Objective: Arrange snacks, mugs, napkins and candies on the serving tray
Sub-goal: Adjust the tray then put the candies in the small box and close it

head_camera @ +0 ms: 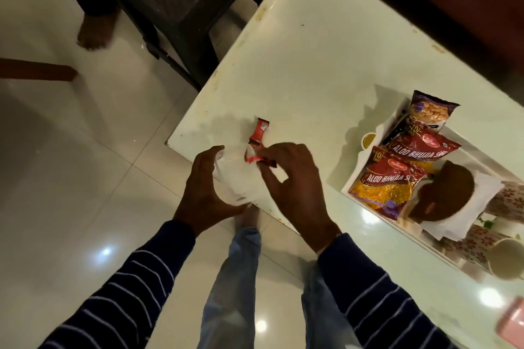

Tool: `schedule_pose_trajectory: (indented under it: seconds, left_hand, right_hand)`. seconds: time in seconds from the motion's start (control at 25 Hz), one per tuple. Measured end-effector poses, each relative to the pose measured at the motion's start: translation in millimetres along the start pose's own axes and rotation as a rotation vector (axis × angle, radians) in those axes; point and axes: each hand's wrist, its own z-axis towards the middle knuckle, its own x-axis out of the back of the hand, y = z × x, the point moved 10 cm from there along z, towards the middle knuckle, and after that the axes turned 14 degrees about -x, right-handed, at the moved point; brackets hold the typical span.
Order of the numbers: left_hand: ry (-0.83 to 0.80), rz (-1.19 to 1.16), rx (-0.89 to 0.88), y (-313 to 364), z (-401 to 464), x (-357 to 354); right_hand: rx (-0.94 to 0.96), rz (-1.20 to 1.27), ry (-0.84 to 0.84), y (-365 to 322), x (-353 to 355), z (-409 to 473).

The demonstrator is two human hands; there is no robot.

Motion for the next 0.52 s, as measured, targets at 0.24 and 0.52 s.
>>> schedule_pose_trajectory:
  seconds: [0.24,0.52]
  left_hand:
    - [0.050,-0.083,0.056,-1.2,-11.1,4.7]
    - [0.073,-0.099,0.087,-11.7,-30.1,5.0]
  right_hand:
    - [-0.262,0.070,0.069,42.2,0.0,4.9]
    - [-0.370,-0.276,-0.115,67.9,-69.0,26.9]
